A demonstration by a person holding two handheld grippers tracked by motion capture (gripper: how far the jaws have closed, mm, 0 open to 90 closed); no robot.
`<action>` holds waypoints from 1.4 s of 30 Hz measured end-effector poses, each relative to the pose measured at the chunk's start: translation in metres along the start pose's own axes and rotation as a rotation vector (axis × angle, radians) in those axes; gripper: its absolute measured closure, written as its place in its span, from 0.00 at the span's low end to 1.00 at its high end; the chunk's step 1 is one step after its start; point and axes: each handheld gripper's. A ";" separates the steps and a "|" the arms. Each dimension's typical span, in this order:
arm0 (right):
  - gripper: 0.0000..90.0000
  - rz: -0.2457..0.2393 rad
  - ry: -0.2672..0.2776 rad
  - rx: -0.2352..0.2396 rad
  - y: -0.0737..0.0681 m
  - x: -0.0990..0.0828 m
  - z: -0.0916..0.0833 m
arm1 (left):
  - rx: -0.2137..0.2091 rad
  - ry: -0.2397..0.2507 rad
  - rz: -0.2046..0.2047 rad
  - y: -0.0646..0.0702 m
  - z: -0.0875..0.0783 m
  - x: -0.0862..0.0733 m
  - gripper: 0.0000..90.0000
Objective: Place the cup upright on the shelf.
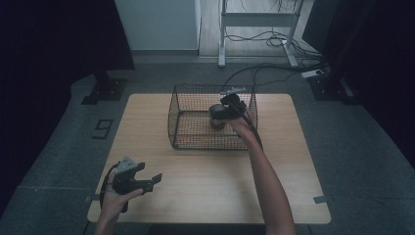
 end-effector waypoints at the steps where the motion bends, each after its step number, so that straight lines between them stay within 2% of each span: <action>1: 0.17 -0.001 0.004 0.006 -0.001 -0.001 -0.004 | 0.001 -0.001 0.002 0.000 0.000 0.000 0.17; 13: 0.20 0.000 0.100 0.034 -0.001 -0.028 -0.058 | 0.002 -0.012 0.012 0.003 0.004 0.000 0.17; 19: 0.21 -0.006 0.123 0.033 -0.002 -0.046 -0.081 | 0.001 -0.022 0.018 0.006 0.007 0.000 0.17; 24: 0.21 -0.006 0.145 0.028 -0.005 -0.061 -0.095 | -0.003 -0.027 0.024 0.008 0.009 -0.001 0.17; 32: 0.21 -0.002 0.167 0.037 -0.011 -0.094 -0.114 | -0.004 -0.032 0.030 0.010 0.010 -0.001 0.17; 37: 0.21 -0.013 0.163 0.032 -0.014 -0.116 -0.122 | -0.003 -0.037 0.033 0.011 0.012 -0.001 0.17; 42: 0.21 0.003 0.160 0.031 -0.016 -0.142 -0.126 | -0.003 -0.040 0.035 0.012 0.013 -0.001 0.17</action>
Point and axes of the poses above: each handheld gripper's, and its own axes: z roughly forward along the jaws, x roughly out of its top, y roughly to its right, and after that the axes turned 6 degrees about -z, right-handed
